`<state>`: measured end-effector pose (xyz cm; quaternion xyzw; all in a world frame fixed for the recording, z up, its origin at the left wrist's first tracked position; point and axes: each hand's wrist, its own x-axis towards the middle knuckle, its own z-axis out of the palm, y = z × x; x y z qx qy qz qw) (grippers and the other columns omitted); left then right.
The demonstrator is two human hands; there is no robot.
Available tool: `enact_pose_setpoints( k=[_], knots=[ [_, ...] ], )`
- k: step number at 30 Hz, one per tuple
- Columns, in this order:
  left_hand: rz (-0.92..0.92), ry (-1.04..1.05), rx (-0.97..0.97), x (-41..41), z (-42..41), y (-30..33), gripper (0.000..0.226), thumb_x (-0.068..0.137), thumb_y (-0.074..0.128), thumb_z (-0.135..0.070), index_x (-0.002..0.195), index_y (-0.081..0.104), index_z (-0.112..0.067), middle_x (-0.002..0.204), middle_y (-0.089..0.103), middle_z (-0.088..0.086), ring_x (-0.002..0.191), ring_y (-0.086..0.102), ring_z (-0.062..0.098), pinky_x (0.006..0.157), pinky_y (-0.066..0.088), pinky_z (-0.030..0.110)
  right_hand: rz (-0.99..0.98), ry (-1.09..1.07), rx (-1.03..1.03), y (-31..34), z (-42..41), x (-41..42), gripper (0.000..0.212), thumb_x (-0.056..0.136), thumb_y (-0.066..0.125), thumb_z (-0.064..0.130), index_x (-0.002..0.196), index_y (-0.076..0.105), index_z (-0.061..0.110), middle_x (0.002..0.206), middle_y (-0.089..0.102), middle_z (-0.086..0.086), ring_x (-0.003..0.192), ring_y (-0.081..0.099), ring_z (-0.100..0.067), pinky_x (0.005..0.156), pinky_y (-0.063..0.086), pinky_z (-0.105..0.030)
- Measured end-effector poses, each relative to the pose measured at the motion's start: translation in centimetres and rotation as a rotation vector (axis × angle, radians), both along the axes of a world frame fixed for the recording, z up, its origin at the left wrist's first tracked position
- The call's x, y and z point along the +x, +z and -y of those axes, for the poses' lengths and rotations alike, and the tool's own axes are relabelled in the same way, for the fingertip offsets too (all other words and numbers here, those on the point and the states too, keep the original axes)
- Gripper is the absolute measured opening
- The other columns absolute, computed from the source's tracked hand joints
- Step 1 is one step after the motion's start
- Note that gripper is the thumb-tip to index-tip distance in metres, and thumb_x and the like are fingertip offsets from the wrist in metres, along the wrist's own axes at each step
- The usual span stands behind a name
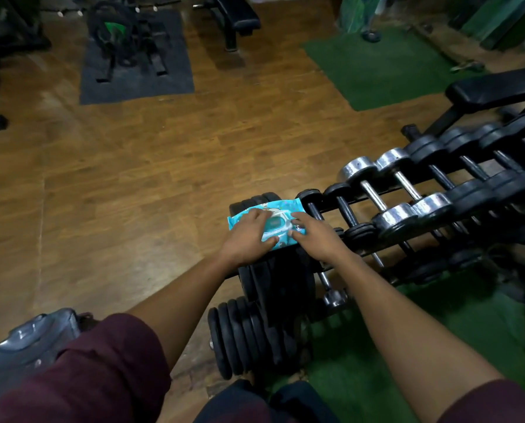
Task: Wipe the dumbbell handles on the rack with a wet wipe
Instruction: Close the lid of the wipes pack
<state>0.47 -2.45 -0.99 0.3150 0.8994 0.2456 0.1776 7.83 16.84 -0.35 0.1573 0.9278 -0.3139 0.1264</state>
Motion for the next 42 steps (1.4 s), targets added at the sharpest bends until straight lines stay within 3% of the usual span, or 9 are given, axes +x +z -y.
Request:
enact_pose_setpoints(
  k=[5,11,16,21,26,31,36,42],
  knots=[
    [-0.155,-0.162,-0.144,1.5,0.8,-1.7,0.076,0.095,0.059,-0.051,0.157,0.033,-0.017,0.164,0.03,0.008,0.149,0.03,0.028,0.122,0.026,0.041,-0.031,-0.019,0.048,0.2,0.0,-0.7,0.049,0.102,0.045,0.045,0.148,0.047,0.028,0.141,0.059,-0.007,0.128,0.053,-0.029,0.098,0.042,-0.036],
    [-0.161,-0.171,-0.134,2.3,1.5,-2.9,0.078,0.097,0.056,-0.05,0.161,0.024,-0.02,0.169,0.019,0.005,0.154,0.019,0.025,0.125,0.017,0.044,-0.027,0.173,0.234,-1.0,0.3,-1.1,0.044,0.104,0.042,0.027,0.147,0.048,0.028,0.141,0.052,-0.008,0.125,0.05,-0.033,0.104,0.043,-0.042],
    [-0.013,0.012,0.038,1.4,0.5,-2.1,0.059,0.1,0.059,-0.041,0.151,0.048,-0.015,0.16,0.04,0.005,0.147,0.034,0.024,0.121,0.026,0.038,-0.038,0.222,0.343,-1.5,0.6,-0.5,0.047,0.102,0.043,0.021,0.148,0.046,0.029,0.144,0.045,-0.001,0.122,0.049,-0.03,0.095,0.049,-0.043],
    [0.036,0.194,0.084,-0.5,-0.7,-2.9,0.042,0.094,0.066,-0.034,0.132,0.067,-0.016,0.14,0.061,0.007,0.133,0.051,0.029,0.108,0.043,0.049,-0.029,0.251,0.392,-1.5,0.7,0.0,0.054,0.098,0.047,0.018,0.149,0.042,0.032,0.145,0.043,0.003,0.123,0.046,-0.029,0.094,0.051,-0.047],
    [0.039,0.228,0.085,-0.5,-1.3,-3.0,0.039,0.09,0.073,-0.023,0.128,0.071,-0.015,0.133,0.061,0.007,0.127,0.048,0.03,0.108,0.039,0.038,-0.028,0.167,0.271,-0.9,0.5,-0.7,0.042,0.102,0.047,0.042,0.141,0.054,0.031,0.141,0.05,0.001,0.126,0.046,-0.026,0.098,0.047,-0.043],
    [0.056,0.228,0.068,-0.9,-1.5,-2.9,0.039,0.09,0.075,-0.025,0.127,0.071,-0.014,0.135,0.06,0.009,0.128,0.049,0.031,0.108,0.035,0.035,-0.043,0.042,0.16,-1.1,0.0,-3.1,0.028,0.089,0.061,0.055,0.105,0.069,0.034,0.113,0.062,0.0,0.109,0.058,-0.023,0.085,0.05,-0.037],
    [0.077,0.231,0.065,-1.1,-1.6,-2.6,0.041,0.088,0.077,-0.027,0.127,0.071,-0.014,0.136,0.059,0.009,0.127,0.049,0.03,0.104,0.034,0.031,-0.028,-0.065,0.007,-1.7,-0.1,-3.9,0.024,0.08,0.076,0.046,0.095,0.062,0.033,0.106,0.061,0.004,0.103,0.056,-0.017,0.073,0.038,-0.028],
    [0.081,0.258,0.07,-0.9,-1.6,-2.8,0.044,0.086,0.079,-0.029,0.126,0.069,-0.016,0.132,0.059,0.005,0.125,0.047,0.028,0.099,0.034,0.029,-0.029,-0.115,-0.07,-1.9,0.0,-3.7,0.025,0.082,0.078,0.041,0.097,0.061,0.031,0.11,0.059,0.005,0.097,0.055,-0.01,0.071,0.041,-0.027]
  ],
)
